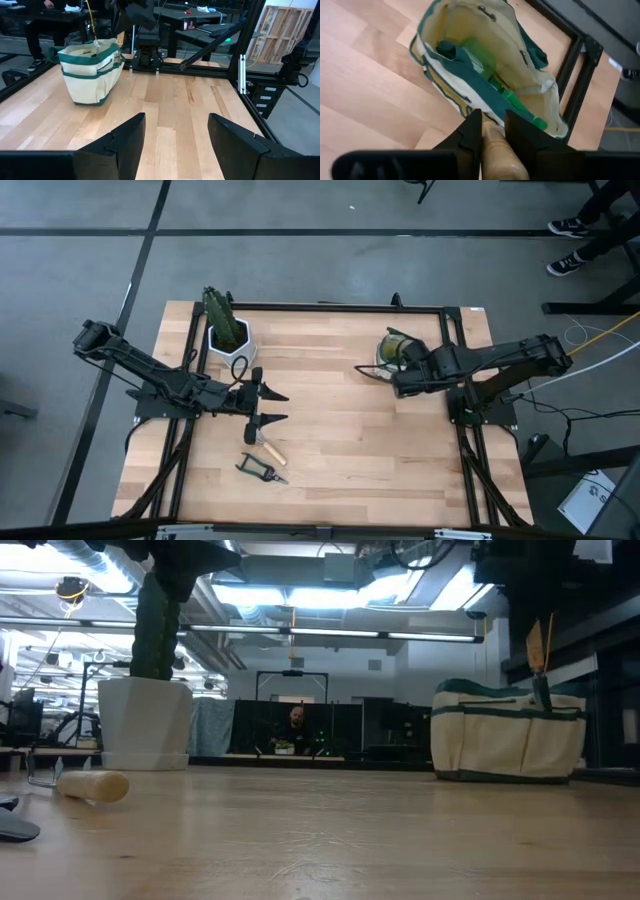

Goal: Pick & Place Garden tools in Gardening bag
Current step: Put the trowel into the gardening bag, then move the gardening bag to the top center of the table

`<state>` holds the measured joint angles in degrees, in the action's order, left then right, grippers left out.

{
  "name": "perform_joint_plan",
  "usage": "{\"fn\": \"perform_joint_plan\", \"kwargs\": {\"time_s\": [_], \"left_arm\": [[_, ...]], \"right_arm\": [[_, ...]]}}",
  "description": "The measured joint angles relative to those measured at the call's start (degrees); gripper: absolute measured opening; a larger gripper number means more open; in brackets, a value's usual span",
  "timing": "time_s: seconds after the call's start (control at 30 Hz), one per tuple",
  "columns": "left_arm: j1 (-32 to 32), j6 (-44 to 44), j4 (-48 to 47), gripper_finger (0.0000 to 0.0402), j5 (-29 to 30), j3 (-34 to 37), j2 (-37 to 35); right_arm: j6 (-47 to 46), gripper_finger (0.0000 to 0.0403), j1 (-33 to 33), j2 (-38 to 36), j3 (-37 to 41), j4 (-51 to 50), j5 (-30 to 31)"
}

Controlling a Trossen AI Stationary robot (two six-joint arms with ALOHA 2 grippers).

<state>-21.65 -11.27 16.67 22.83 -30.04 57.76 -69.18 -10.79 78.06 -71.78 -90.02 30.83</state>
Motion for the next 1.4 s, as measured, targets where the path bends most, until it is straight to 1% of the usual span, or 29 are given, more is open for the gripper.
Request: {"fn": "perform_joint_plan", "kwargs": {"time_s": [0.2, 0.3, 0.4, 0.63, 0.7, 0.77, 0.87, 0.97, 1.1, 1.23, 1.4], "left_arm": [[0.0, 0.0, 0.0, 0.0212, 0.0, 0.0, 0.0], [0.0, 0.0, 0.0, 0.0212, 0.0, 0.0, 0.0], [0.0, 0.0, 0.0, 0.0212, 0.0, 0.0, 0.0], [0.0, 0.0, 0.0, 0.0212, 0.0, 0.0, 0.0], [0.0, 0.0, 0.0, 0.0212, 0.0, 0.0, 0.0], [0.0, 0.0, 0.0, 0.0212, 0.0, 0.0, 0.0], [0.0, 0.0, 0.0, 0.0212, 0.0, 0.0, 0.0], [0.0, 0.0, 0.0, 0.0212, 0.0, 0.0, 0.0], [0.0, 0.0, 0.0, 0.0212, 0.0, 0.0, 0.0], [0.0, 0.0, -0.1, 0.0212, 0.0, 0.0, 0.0], [0.0, 0.0, -0.2, 0.0212, 0.0, 0.0, 0.0]], "right_arm": [[-3.9, 0.0072, 0.7, 0.0, 2.7, 0.0, -3.8], [-3.9, 0.0086, 1.0, 0.0, 3.0, 0.0, -4.5], [-3.9, 0.0119, 1.0, 0.0, 3.0, 0.0, -4.4], [-4.7, 0.0224, 1.1, 0.0, 3.0, 0.0, -3.6], [-5.9, 0.0244, 1.1, 0.0, 3.0, 0.0, -4.2], [-6.9, 0.0255, 1.1, 0.0, 3.0, 0.3, -5.5], [-7.1, 0.026, 1.1, 0.0, 2.5, 1.9, -7.1], [-6.4, 0.0256, 0.5, 0.0, 0.9, 4.8, -7.3], [-2.8, 0.0246, -1.0, 0.0, -1.4, 8.8, -7.1], [0.4, 0.0236, -3.2, 0.0, -2.9, 12.3, -5.0], [6.9, 0.0225, -6.8, 0.2, -3.0, 20.4, -5.4]]}}
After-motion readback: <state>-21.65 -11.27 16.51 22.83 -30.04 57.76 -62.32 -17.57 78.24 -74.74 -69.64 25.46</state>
